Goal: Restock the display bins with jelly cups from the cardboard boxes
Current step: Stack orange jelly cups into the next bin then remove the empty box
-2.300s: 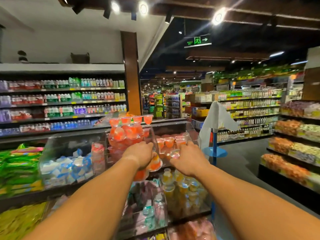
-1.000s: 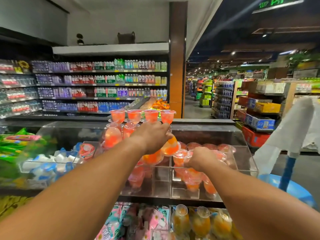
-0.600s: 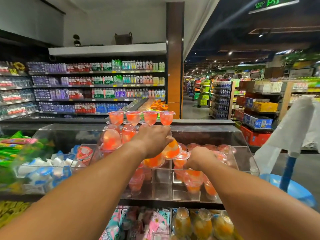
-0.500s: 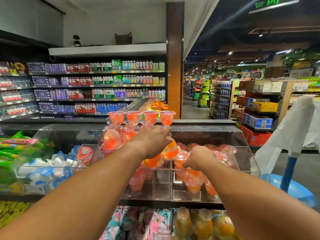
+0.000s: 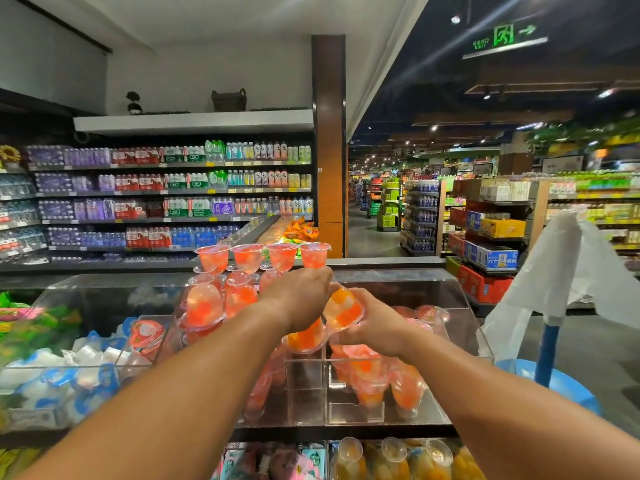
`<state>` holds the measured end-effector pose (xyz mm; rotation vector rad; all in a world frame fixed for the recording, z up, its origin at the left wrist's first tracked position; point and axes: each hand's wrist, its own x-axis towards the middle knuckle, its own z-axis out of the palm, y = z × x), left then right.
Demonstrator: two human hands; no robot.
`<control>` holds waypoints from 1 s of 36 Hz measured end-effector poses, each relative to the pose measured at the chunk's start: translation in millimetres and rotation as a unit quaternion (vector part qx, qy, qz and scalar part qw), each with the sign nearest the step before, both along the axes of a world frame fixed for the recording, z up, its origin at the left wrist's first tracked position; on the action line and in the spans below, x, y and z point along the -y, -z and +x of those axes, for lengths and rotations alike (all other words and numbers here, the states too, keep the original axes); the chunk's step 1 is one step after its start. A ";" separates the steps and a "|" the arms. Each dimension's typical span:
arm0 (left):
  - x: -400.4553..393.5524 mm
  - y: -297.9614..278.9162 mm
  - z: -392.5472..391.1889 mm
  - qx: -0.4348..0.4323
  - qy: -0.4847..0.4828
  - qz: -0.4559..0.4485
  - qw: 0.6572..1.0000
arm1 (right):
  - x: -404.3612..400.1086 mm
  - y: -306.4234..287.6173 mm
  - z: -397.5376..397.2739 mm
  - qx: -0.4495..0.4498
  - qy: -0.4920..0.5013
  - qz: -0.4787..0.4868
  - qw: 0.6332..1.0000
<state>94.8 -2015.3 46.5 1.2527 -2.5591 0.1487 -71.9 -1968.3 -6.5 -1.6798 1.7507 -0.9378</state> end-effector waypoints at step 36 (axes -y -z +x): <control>39.1 -7.9 6.2 -0.107 -0.017 -0.014 0.994 | 96.6 23.6 -11.8 0.091 0.249 -0.006 0.964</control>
